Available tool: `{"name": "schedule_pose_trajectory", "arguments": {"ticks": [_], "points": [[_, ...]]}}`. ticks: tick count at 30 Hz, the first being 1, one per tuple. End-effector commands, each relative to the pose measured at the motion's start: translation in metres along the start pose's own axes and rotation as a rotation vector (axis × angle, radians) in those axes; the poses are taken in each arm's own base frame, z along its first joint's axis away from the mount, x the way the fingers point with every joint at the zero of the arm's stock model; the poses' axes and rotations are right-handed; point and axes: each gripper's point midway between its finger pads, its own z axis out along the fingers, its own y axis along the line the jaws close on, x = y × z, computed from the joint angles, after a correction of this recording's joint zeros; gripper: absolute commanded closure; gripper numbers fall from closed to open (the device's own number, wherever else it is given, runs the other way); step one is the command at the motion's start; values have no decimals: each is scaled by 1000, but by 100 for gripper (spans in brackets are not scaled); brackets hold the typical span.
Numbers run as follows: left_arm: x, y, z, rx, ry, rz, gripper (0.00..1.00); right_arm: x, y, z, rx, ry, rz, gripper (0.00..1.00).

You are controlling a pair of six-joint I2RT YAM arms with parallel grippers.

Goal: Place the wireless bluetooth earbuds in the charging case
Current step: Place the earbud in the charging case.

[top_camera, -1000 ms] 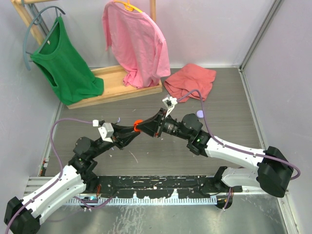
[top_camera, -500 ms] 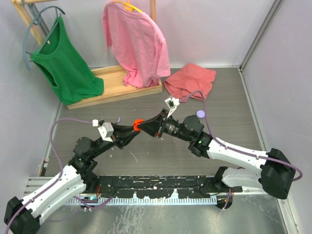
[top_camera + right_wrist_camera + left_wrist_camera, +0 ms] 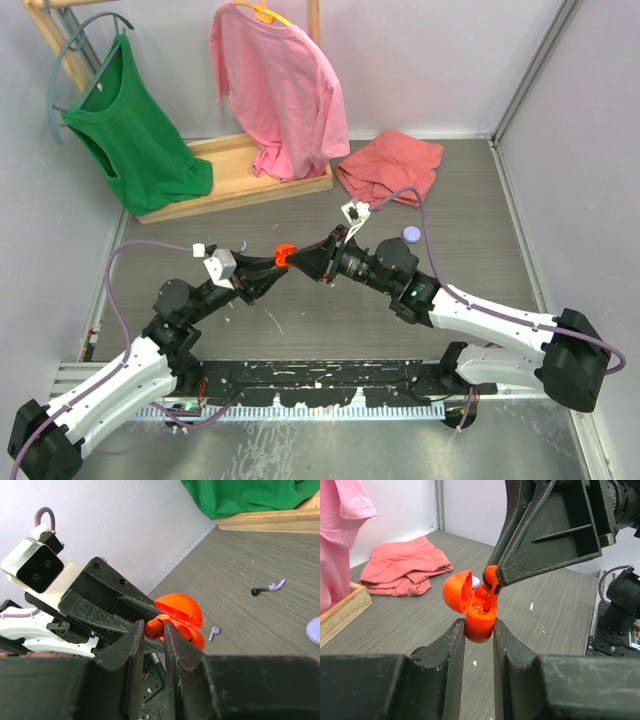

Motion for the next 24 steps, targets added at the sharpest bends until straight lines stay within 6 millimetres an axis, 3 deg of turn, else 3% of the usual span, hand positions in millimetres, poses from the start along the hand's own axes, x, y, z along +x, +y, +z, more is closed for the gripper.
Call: {"name": "schedule_pose_trajectory", "arguments": {"ticks": [1,24], "points": [[-39,2,5,-8,-139,54,98,-9,-14,-6,102,-40,15,85],[-29,-2,10,38,-88,89,98,-2,-28,-2,245,33,103,83]]}}
